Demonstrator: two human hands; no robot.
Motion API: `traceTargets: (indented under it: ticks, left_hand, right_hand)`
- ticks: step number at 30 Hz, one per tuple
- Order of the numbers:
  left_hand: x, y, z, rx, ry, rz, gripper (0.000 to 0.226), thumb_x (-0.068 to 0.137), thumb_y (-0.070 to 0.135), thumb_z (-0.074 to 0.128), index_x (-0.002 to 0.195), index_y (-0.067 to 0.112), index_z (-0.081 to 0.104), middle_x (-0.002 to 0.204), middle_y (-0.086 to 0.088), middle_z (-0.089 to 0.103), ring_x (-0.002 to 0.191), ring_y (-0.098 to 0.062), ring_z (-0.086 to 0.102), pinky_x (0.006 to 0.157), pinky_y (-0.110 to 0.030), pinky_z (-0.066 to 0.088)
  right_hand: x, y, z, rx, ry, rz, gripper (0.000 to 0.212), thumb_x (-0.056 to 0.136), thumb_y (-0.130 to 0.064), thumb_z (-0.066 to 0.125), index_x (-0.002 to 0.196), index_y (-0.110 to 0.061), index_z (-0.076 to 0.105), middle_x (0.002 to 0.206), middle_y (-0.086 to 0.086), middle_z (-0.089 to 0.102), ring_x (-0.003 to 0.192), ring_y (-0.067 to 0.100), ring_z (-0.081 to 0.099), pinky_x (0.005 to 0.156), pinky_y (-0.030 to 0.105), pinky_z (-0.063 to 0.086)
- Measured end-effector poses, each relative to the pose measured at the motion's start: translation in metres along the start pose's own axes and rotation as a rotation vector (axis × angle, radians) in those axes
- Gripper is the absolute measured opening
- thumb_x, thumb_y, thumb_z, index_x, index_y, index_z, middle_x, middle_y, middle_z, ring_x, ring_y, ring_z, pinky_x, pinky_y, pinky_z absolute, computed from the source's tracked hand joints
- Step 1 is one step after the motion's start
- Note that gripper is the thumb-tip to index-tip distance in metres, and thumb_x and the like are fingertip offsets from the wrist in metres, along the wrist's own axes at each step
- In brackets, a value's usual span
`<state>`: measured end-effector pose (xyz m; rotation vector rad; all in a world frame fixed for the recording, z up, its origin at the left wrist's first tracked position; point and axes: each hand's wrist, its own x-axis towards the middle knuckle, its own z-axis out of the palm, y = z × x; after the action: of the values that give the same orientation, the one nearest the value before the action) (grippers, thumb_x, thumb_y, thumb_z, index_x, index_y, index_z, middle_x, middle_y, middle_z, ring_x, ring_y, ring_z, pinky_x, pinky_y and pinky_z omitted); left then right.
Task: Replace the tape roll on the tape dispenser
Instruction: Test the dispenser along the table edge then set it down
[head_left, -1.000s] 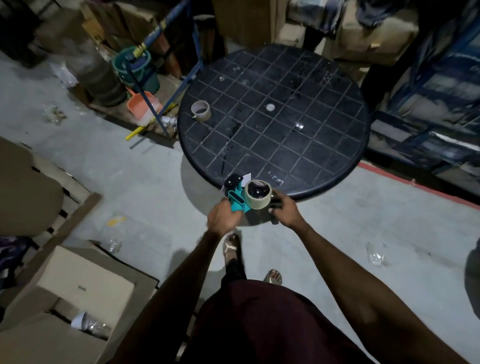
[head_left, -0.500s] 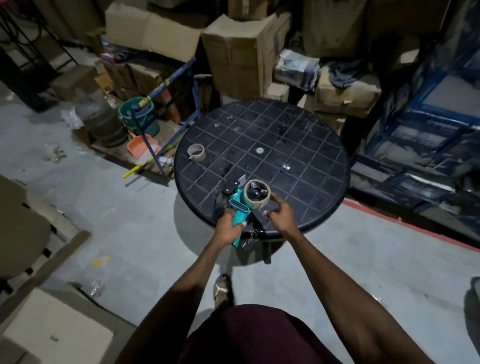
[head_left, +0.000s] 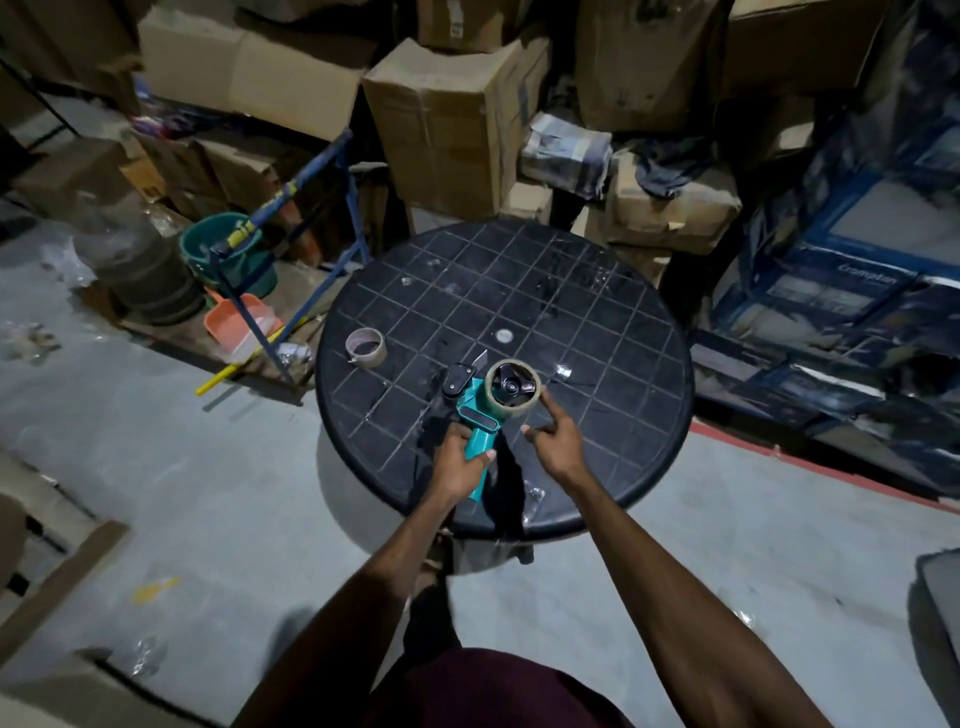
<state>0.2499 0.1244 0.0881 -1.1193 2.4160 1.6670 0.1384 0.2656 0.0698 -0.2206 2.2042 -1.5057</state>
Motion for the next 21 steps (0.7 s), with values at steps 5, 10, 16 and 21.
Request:
traceTargets:
  ticks: [5, 10, 16, 21]
  left_hand:
    - [0.077, -0.004, -0.018, 0.015, -0.048, 0.016, 0.040, 0.080, 0.024, 0.077, 0.106, 0.015, 0.049, 0.100, -0.006, 0.066, 0.090, -0.025, 0.067, 0.083, -0.043, 0.057]
    - [0.134, -0.001, -0.035, 0.027, -0.092, 0.004, 0.038, 0.083, 0.018, 0.078, 0.106, 0.016, 0.048, 0.101, -0.007, 0.065, 0.092, -0.026, 0.066, 0.083, -0.038, 0.054]
    - [0.183, -0.005, -0.040, 0.042, -0.153, -0.043, 0.039, 0.081, 0.020, 0.079, 0.107, 0.018, 0.050, 0.101, -0.003, 0.066, 0.092, -0.022, 0.066, 0.085, -0.039, 0.055]
    - [0.206, -0.001, -0.034, 0.050, -0.156, -0.048, 0.038, 0.079, 0.023, 0.081, 0.104, 0.021, 0.053, 0.098, -0.001, 0.069, 0.089, -0.020, 0.067, 0.082, -0.039, 0.055]
  right_hand:
    - [0.056, -0.021, 0.029, -0.007, 0.065, 0.032, 0.077, 0.093, -0.003, 0.068, 0.155, -0.033, 0.036, 0.078, 0.004, 0.064, 0.051, 0.005, 0.046, 0.050, 0.018, 0.044]
    - [0.101, -0.038, 0.061, -0.024, 0.151, 0.064, 0.080, 0.089, 0.001, 0.070, 0.157, -0.026, 0.036, 0.126, 0.028, 0.064, 0.066, 0.021, 0.058, 0.071, 0.048, 0.059]
    - [0.139, -0.044, 0.082, 0.008, 0.202, 0.141, 0.081, 0.089, -0.002, 0.072, 0.157, -0.025, 0.035, 0.109, 0.021, 0.072, 0.071, 0.016, 0.063, 0.065, 0.023, 0.057]
    - [0.161, -0.048, 0.081, 0.021, 0.219, 0.148, 0.077, 0.092, -0.009, 0.072, 0.156, -0.030, 0.036, 0.084, 0.019, 0.070, 0.068, 0.015, 0.060, 0.064, 0.015, 0.052]
